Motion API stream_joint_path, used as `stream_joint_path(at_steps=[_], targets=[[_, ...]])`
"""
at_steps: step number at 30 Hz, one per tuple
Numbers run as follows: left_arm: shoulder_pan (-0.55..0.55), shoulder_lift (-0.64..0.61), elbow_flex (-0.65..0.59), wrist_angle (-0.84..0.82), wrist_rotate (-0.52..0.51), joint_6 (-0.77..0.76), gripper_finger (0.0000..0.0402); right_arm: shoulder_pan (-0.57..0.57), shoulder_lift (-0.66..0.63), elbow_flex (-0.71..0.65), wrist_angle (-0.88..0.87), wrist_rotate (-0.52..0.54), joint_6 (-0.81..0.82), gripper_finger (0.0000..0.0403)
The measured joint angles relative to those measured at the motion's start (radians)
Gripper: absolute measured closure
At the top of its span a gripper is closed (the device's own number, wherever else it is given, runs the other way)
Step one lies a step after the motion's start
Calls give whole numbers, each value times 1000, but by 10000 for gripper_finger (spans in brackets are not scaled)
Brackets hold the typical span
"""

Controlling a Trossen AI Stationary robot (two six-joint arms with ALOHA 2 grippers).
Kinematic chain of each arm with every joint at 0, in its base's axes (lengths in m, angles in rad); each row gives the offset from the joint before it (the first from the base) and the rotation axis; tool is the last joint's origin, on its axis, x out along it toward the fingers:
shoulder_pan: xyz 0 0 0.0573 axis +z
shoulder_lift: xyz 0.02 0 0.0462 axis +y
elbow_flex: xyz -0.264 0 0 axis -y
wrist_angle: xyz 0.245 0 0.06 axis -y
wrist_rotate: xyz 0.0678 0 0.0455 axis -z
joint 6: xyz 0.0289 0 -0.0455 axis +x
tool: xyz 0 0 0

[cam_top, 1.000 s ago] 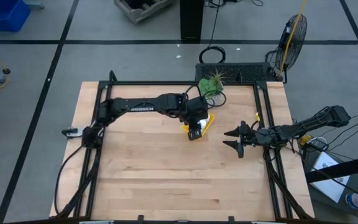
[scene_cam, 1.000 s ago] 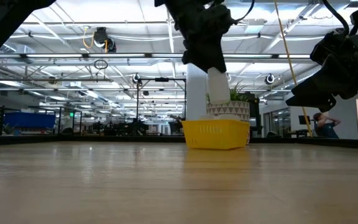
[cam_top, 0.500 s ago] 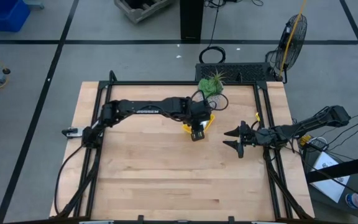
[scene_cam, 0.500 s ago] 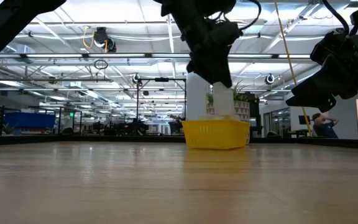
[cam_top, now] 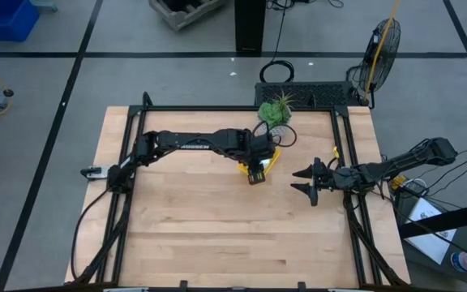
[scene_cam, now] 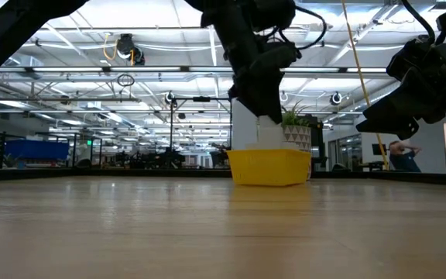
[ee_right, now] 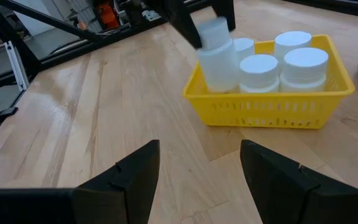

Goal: Pick and place pill bottles into a basket
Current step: Put the white medicine bottle into the bin

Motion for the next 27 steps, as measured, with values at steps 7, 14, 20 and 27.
stream_joint_path(at_steps=[7, 14, 20, 27], targets=[[-12, 2, -61, 23, 16, -15, 236, 0, 0, 0, 0, 0, 0, 188], [-34, 2, -112, 80, 11, -25, 236, 0, 0, 0, 0, 0, 0, 188], [-43, 1, -167, 150, 28, -26, 236, 0, 0, 0, 0, 0, 0, 188], [-54, -2, -188, 153, 28, 5, 169, 0, 0, 0, 0, 0, 0, 188]])
